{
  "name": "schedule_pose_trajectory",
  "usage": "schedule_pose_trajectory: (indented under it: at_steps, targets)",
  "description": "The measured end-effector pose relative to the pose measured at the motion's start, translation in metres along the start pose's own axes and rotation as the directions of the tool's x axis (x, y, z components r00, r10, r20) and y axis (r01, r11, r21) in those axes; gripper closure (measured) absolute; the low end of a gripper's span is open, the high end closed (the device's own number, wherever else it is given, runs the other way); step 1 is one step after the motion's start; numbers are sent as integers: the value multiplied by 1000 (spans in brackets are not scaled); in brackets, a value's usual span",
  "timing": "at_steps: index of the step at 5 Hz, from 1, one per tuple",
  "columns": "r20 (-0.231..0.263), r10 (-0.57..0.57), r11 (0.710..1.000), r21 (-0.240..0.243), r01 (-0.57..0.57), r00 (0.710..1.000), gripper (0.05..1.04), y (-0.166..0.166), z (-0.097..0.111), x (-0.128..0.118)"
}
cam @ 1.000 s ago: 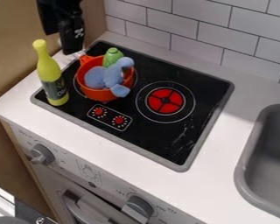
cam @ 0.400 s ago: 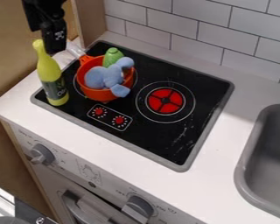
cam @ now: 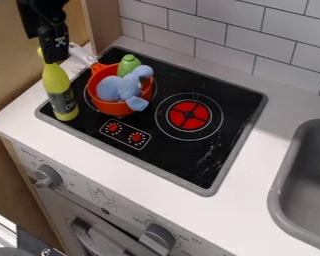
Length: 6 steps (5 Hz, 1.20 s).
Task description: Take the yellow bottle with black label and put it on the right burner
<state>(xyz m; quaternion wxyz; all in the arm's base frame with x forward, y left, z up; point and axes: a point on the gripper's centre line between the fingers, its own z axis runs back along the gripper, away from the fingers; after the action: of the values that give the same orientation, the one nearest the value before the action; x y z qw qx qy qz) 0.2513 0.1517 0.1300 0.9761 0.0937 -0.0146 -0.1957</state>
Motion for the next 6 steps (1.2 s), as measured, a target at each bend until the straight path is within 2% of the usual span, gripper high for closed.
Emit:
schedule_pose_trajectory:
  at_steps: [2,3,4,5,6]
  targets:
    - [30,30,999,-17,-29,999,125,-3,-10,-2]
    - [27,51,999,-13,-51,998,390,-4,-13,-3]
    - [17,63,998,-12,-63,998,696,-5,-13,-5]
    - [17,74,997,-17,-74,997,803,-5,-14,-4]
    - [14,78,997,-24,-77,997,804,-8,-14,-2]
